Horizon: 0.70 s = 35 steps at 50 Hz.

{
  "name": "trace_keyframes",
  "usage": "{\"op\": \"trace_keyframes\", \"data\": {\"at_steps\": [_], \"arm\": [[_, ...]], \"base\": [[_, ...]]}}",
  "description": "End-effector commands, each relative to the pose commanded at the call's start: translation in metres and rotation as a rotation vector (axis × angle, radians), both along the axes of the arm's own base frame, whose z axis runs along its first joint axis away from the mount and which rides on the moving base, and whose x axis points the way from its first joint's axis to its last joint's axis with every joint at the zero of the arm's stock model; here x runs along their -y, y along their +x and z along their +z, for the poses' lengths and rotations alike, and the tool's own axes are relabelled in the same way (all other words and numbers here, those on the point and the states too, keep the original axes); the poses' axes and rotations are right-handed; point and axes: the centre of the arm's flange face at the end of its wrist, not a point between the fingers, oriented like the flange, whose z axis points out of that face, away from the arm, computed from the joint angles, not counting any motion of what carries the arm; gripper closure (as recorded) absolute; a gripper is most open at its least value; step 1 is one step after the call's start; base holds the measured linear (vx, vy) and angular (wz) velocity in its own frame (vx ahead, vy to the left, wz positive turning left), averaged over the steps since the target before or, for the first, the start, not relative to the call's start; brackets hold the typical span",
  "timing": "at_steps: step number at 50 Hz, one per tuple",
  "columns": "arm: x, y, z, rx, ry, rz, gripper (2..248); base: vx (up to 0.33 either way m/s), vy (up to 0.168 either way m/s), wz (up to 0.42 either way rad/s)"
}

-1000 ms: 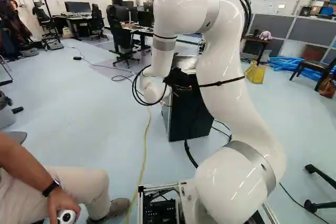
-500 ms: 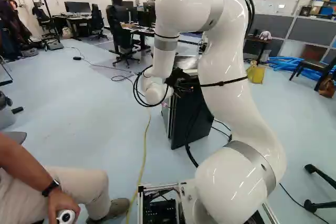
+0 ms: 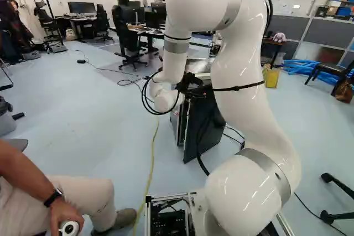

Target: Grab a drink from the fridge

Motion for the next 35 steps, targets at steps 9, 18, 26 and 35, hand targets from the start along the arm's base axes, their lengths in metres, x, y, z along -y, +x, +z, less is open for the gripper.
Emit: {"op": "trace_keyframes", "data": {"at_steps": [9, 18, 26, 35], "arm": [[0.003, -0.008, 0.001, -0.008, -0.002, -0.005, 3], [0.006, -0.016, 0.001, -0.016, -0.005, -0.009, 3], [0.009, -0.023, 0.002, -0.023, -0.007, -0.014, 3], [0.012, -0.031, 0.002, -0.032, -0.010, -0.019, 3]], "base": [[0.000, 0.000, 0.000], [0.000, 0.000, 0.000], [0.000, 0.000, 0.000], [0.000, 0.000, 0.000]]}}
